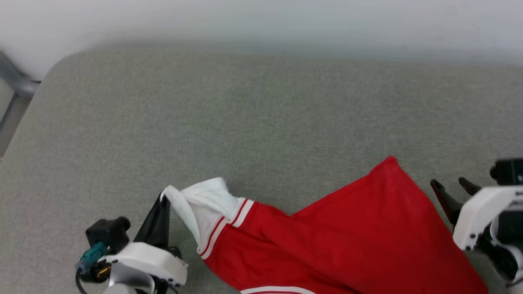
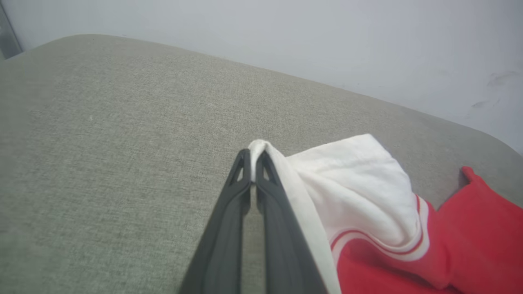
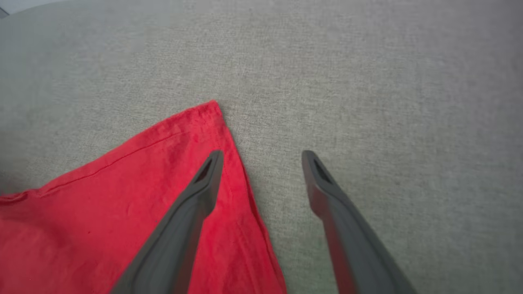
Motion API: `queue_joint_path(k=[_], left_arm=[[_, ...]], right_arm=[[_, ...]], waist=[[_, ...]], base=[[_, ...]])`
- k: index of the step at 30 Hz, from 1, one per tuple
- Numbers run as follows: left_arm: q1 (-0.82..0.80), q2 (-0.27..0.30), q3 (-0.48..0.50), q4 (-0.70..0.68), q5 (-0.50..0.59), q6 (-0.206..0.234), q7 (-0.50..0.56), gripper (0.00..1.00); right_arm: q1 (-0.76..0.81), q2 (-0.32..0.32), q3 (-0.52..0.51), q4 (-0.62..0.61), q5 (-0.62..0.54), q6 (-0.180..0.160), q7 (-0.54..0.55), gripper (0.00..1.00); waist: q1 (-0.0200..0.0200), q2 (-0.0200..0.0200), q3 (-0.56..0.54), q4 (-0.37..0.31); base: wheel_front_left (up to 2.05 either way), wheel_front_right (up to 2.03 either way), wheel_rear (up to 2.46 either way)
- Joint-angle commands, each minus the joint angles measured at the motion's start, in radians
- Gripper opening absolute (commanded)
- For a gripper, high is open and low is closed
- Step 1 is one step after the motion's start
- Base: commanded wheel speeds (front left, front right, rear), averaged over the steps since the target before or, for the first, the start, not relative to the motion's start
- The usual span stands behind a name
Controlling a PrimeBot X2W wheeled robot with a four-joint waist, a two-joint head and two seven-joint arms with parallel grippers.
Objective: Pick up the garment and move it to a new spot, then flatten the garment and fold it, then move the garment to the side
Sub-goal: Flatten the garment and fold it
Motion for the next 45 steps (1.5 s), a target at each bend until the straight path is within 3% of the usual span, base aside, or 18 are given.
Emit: queue_joint_path(k=[1,3,6,12,18,19,20,21,27,32,40,45], left_arm=[[-0.031,-0.008,-0.008,0.002,0.007,-0.008,-0.010,0.00],[-0.068,-0.020,-0.025,0.008,0.017,-0.017,-0.023,0.00],[-0.107,-0.033,-0.042,0.012,0.025,-0.027,-0.033,0.00],[-0.172,-0.052,-0.061,0.023,0.035,-0.041,-0.049,0.00],[-0.192,-0.062,-0.063,0.037,0.037,-0.048,-0.062,0.00],[-0.191,-0.064,-0.061,0.039,0.037,-0.048,-0.064,0.00],[-0.189,-0.067,-0.059,0.042,0.036,-0.048,-0.065,0.00],[-0.187,-0.068,-0.058,0.043,0.036,-0.048,-0.067,0.00],[-0.172,-0.058,-0.047,0.060,0.038,-0.040,-0.070,0.00],[-0.221,-0.007,-0.014,0.059,0.044,-0.018,-0.045,0.00],[-0.399,0.083,0.000,0.090,0.077,-0.017,0.037,0.00],[-0.563,0.110,0.005,0.142,0.085,-0.021,0.082,0.00]], right_arm=[[-0.051,-0.035,0.038,0.011,0.019,-0.001,0.070,1.00],[-0.147,-0.094,0.111,0.031,0.063,-0.001,0.208,1.00],[-0.229,-0.130,0.178,0.040,0.086,-0.001,0.319,1.00],[-0.335,-0.158,0.285,0.104,0.102,-0.001,0.412,1.00],[-0.291,-0.141,0.391,0.234,0.177,0.001,0.531,1.00],[-0.281,-0.141,0.402,0.250,0.191,0.001,0.547,0.50],[-0.273,-0.137,0.409,0.262,0.214,0.001,0.563,0.11],[-0.270,-0.134,0.417,0.262,0.225,0.001,0.569,0.00],[-0.336,-0.167,0.411,0.233,0.243,0.001,0.494,0.00],[-0.418,-0.180,0.339,0.192,0.217,-0.001,0.351,0.00],[-0.493,-0.103,0.221,0.245,0.102,-0.001,0.217,0.00],[-0.593,-0.049,0.176,0.278,0.026,-0.001,0.128,0.00]], waist=[[-0.0001,0.0000,0.050,0.034],[-0.0001,0.0000,0.082,0.053],[-0.0001,0.0000,0.121,0.073],[-0.0001,0.0000,0.184,0.099],[-0.0001,0.0000,0.211,0.113],[-0.0001,0.0000,0.212,0.113],[-0.0001,0.0000,0.211,0.114],[-0.0001,0.0000,0.211,0.114],[-0.0001,0.0000,0.179,0.099],[-0.0001,0.0000,0.108,0.053],[-0.0001,0.0000,0.055,-0.022],[-0.0001,0.0000,0.048,-0.061]], base=[[0.00,0.00,0.00],[0.00,0.00,0.00],[0.00,0.00,0.00],[0.00,0.00,0.00],[0.00,0.00,0.00],[0.00,0.00,0.00],[0.00,0.00,0.00],[0.00,0.00,0.00],[0.00,0.00,0.00],[0.00,0.00,0.00],[0.00,0.00,0.00],[0.00,0.00,0.00]])
